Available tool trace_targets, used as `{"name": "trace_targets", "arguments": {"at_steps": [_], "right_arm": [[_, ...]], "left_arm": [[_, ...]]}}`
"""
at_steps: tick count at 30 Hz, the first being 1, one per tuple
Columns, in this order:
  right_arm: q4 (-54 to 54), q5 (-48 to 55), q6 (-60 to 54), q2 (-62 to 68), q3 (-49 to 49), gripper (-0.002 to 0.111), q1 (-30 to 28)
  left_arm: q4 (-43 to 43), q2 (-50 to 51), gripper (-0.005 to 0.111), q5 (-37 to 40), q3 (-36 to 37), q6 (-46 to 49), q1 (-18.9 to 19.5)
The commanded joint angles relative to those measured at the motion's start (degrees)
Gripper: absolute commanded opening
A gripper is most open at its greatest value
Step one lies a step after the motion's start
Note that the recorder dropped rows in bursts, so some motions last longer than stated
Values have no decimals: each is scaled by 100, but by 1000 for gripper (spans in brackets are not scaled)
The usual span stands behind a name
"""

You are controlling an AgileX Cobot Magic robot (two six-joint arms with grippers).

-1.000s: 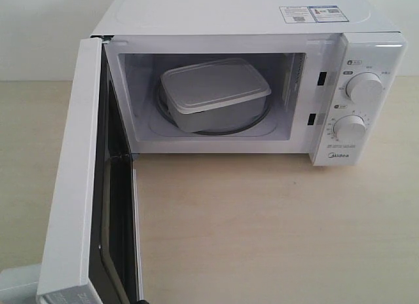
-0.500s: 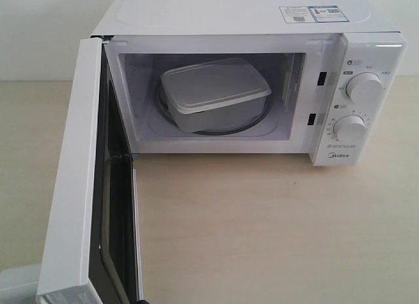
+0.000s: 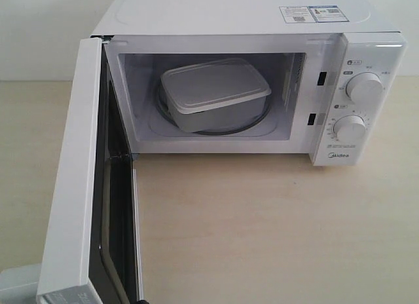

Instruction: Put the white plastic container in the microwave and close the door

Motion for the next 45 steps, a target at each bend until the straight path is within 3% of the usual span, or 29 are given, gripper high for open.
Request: {"name": "trace_targets", "arguments": {"at_steps": [1,6,14,21,24,32,40,45], "right_arm": [[647,-805,274,-25,-3,0,2],[795,-1787,249,-25,-3,0,2],[821,-1967,317,-25,-3,0,2],[833,-1967,667,-25,-3,0,2],[833,-1941,872,-25,-3,0,2],[833,-1726,1498,-25,-3,0,2],[833,-970,1850,-25,-3,0,2],[861,-869,1941,-25,-3,0,2]], "left_arm": [[-1,33,4,-56,-33,-42,-16],[-12,33,4,69,-33,-52,-16],[-276,33,4,2458,-550,-42,-16],[-2217,352,4,3866,-1063,1330,-16],[-2606,722,4,4294,-1127,1931,-16],[-2675,1837,4,4657,-1127,2362,-16],[-4031,2800,4,5167,-1127,3985,-16],[-4239,3199,4,5198,-1127,4264,-16]]}}
